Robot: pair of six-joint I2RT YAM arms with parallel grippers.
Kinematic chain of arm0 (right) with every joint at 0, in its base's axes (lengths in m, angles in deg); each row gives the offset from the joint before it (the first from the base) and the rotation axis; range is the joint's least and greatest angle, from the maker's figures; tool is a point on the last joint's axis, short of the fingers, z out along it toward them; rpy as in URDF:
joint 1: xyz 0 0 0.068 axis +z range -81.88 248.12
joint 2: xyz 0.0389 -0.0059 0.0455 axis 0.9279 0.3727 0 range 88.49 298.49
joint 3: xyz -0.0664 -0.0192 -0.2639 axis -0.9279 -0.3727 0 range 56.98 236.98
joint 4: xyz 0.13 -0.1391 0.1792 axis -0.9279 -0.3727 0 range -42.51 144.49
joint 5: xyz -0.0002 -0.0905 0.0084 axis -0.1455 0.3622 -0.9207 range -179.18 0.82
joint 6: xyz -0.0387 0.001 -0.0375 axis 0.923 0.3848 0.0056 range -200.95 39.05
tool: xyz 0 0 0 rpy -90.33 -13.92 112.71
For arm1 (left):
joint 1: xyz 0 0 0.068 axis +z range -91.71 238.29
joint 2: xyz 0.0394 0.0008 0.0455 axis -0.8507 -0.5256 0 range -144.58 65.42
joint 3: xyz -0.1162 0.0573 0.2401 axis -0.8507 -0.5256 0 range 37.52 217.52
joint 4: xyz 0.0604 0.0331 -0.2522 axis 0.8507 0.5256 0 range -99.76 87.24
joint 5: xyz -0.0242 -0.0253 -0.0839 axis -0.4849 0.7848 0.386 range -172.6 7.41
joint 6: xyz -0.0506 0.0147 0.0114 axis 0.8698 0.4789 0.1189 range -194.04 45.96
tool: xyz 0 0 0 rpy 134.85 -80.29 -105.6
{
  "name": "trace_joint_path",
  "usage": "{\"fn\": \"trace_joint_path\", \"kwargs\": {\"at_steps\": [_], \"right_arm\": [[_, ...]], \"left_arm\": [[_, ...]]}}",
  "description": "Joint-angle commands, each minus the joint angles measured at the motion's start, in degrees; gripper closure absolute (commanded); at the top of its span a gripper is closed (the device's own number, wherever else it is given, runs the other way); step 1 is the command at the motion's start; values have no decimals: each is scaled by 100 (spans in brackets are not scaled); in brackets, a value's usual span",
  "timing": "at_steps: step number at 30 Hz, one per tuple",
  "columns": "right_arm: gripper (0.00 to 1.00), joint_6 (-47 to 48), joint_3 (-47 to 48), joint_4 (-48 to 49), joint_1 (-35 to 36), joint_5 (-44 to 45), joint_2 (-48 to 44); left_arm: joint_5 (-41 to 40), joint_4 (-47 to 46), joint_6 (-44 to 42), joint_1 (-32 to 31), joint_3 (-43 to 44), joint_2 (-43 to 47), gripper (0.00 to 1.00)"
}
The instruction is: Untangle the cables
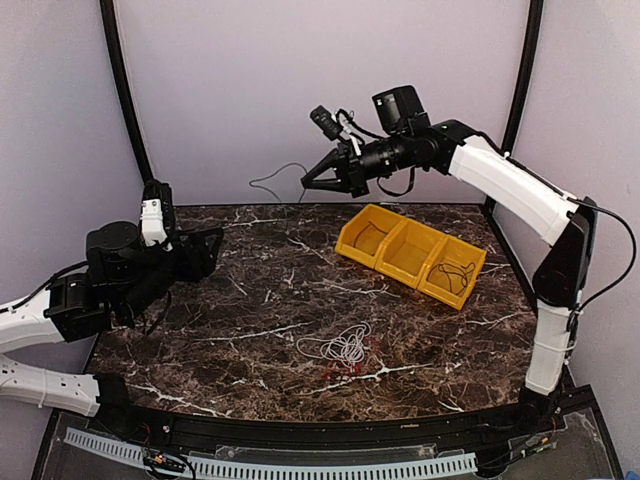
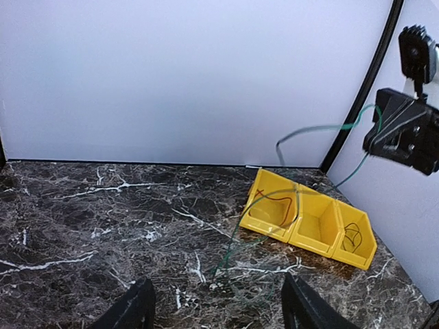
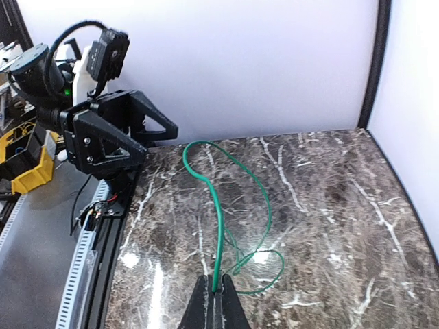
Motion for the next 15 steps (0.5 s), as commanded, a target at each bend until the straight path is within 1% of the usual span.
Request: {"fn": "trace_joint_path", "kwargs": {"at_steps": [1,3,5,10,12,15], "right_arm": [[100,193,-150,-17,-379,196,-473],[100,221,-328,-4,-601,265,-659],[100,256,-585,37,-851,374,-926],[100,290,-1260,177,-1507,560,-1495],[100,281,-1559,236,-1827,591,-1757],[100,301,-1906,266,-2334,679,-2147]], "left_arm": [[-321,243,-589,60,110,-253,32],[-212,254,-972,134,245,-502,30],[61,280,-1176,276,411,-799,28],[1335,173,-1431,890,836,-1542,27],[1633,143,-1606,1068,1019,-1864,27],[1738,157,-1910,1274,1328,-2308,28]]}}
